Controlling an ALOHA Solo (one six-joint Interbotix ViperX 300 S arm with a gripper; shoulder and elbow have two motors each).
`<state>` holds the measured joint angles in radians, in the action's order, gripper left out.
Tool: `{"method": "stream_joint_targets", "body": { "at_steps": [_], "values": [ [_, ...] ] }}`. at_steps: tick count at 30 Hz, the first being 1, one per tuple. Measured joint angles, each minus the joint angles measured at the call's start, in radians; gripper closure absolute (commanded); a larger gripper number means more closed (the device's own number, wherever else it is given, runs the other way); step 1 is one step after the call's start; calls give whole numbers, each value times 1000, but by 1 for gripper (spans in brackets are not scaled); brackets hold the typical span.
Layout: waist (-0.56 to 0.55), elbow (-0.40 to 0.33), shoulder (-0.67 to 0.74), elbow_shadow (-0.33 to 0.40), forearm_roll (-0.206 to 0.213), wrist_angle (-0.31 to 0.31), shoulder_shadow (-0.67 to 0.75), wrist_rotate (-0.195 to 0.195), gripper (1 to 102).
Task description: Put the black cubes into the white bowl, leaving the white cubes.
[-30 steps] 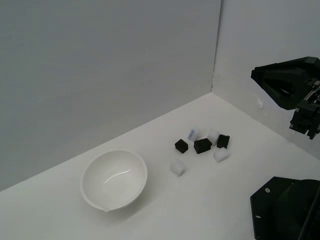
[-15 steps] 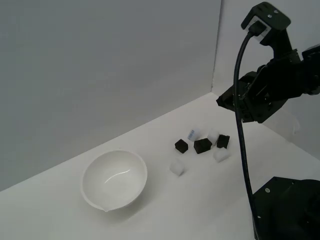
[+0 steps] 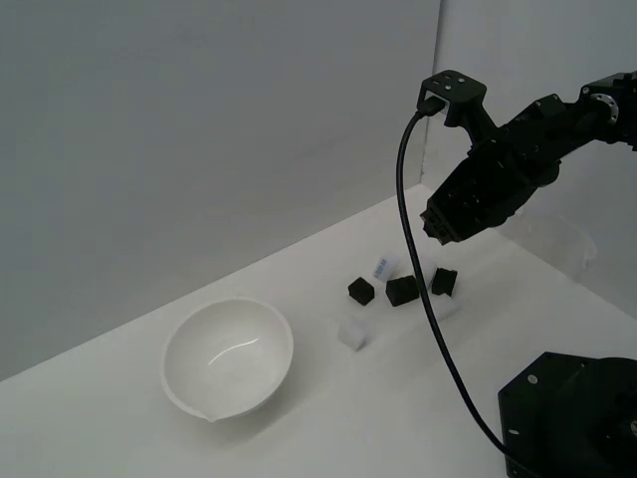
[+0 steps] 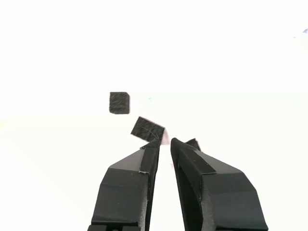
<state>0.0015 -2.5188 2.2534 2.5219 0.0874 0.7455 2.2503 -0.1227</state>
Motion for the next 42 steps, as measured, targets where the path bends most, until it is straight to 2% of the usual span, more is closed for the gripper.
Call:
{"method": "stream_joint_targets", "body": {
  "at_steps": [7,10,13,15,18,19,25,26,27,30,31,42],
  "values": [
    [12,78,-117,-78,0,8,-118,-26,89],
    [12,112,-156,-114,0,41,-160,-35,89],
    [20,127,-201,-129,0,78,-202,-61,88],
    [28,130,-225,-132,0,92,-229,-78,84],
    [54,132,-252,-132,-2,121,-258,-101,68],
    [64,132,-261,-132,-2,132,-265,-110,66],
    [100,135,-296,-133,-2,163,-301,-155,65],
    [100,135,-307,-133,-6,169,-310,-155,61],
    [100,135,-314,-133,-6,176,-318,-156,53],
    [101,135,-336,-133,-8,192,-339,-156,13],
    [101,135,-342,-135,-12,195,-347,-156,2],
    [100,135,-428,-135,-66,186,-433,-156,3]
  ]
}}
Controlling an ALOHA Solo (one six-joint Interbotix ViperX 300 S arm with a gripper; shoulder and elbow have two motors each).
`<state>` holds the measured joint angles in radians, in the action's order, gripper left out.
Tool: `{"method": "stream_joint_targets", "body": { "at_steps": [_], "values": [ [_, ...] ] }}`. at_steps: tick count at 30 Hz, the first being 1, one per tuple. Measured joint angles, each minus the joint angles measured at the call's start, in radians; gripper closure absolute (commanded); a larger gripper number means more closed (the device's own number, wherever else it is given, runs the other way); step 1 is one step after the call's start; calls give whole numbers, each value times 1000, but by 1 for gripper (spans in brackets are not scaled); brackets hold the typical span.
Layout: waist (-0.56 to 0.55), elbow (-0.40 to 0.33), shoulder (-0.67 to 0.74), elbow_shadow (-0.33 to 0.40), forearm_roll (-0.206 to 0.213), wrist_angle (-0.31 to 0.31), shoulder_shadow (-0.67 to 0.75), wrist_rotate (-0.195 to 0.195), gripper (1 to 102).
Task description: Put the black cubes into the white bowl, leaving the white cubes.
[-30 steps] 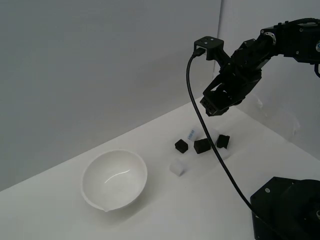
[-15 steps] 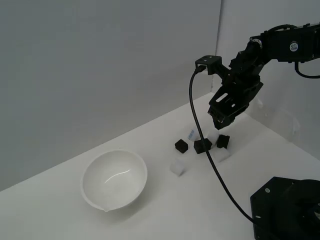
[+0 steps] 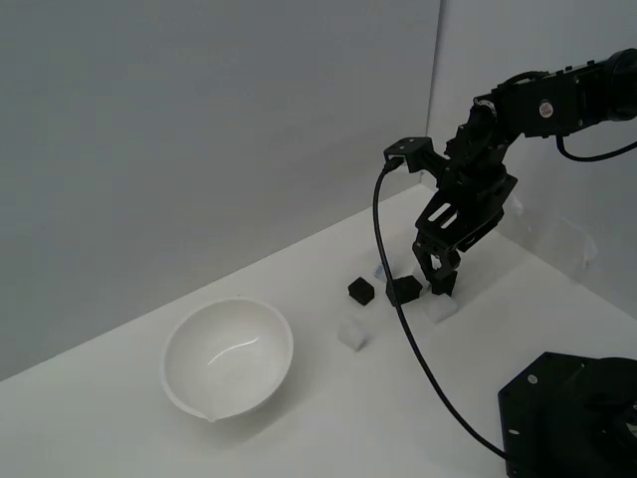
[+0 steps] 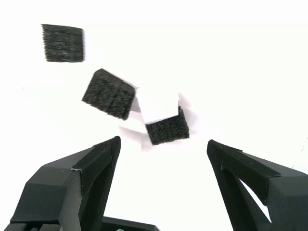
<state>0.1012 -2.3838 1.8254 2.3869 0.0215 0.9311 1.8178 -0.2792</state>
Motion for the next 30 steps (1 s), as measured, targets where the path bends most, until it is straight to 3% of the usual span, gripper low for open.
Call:
{"method": "stream_joint_targets", "body": {
  "at_steps": [8,25,28,30],
  "values": [
    [2,0,-83,0,-3,-57,-81,0,3],
    [52,0,-158,0,-18,-75,-156,0,4],
    [52,2,-156,-2,-18,-74,-156,-2,10],
    [54,2,-156,-2,-18,-74,-156,0,24]
  ]
}}
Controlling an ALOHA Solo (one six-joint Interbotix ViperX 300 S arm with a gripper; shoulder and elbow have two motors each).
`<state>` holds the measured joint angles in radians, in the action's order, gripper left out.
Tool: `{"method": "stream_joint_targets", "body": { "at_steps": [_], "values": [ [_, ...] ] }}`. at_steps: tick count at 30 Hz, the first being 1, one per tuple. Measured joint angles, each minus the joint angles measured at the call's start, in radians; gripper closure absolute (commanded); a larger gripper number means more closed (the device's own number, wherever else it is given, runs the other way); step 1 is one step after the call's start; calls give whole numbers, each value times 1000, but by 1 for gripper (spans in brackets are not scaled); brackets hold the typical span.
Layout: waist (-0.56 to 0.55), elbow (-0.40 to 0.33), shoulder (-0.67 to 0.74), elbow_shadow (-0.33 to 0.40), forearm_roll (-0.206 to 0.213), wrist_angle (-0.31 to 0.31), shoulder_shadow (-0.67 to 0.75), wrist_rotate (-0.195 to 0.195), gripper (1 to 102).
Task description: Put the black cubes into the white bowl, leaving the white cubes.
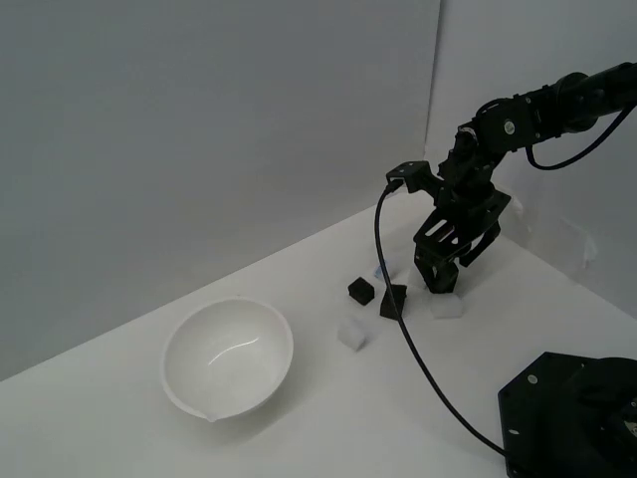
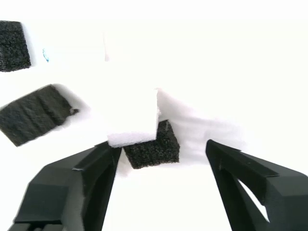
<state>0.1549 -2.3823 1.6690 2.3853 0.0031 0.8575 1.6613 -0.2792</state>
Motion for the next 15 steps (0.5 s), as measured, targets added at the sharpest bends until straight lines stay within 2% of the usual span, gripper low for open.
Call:
{"method": "stream_joint_targets", "body": {
  "at_steps": [3,8,15],
  "values": [
    [0,2,0,0,0,0,0,0,50],
    [0,2,9,0,0,0,8,0,73],
    [3,2,34,0,-2,0,34,0,75]
  ]
}}
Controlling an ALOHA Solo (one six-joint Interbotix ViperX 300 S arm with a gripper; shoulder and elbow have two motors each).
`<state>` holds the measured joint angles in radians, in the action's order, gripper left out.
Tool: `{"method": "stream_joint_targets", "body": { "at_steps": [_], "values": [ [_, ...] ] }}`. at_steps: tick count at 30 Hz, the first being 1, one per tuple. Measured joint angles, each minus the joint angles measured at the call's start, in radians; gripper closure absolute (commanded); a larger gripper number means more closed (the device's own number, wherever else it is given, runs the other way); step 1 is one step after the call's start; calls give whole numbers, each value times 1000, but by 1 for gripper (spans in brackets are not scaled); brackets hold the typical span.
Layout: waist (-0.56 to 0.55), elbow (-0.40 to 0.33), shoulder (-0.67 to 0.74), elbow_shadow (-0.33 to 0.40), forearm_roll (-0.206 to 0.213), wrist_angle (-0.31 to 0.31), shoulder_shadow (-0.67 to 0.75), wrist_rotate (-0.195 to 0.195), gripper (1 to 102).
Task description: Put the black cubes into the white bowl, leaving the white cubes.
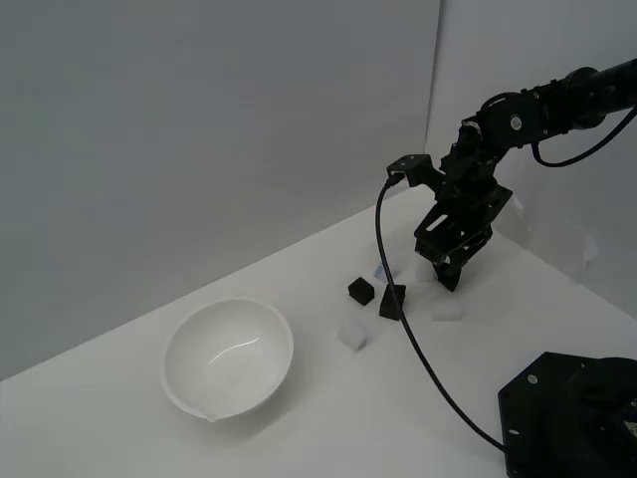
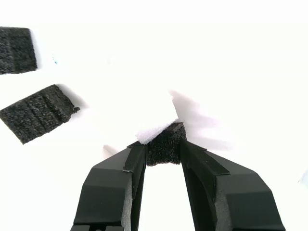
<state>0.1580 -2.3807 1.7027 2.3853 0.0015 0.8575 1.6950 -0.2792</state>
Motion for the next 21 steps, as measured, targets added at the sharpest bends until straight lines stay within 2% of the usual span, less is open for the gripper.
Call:
{"method": "stream_joint_targets", "body": {
  "at_steps": [13,21],
  "values": [
    [12,0,78,-2,0,17,78,0,76],
    [-5,41,176,-44,2,92,176,-2,76]
  ]
}}
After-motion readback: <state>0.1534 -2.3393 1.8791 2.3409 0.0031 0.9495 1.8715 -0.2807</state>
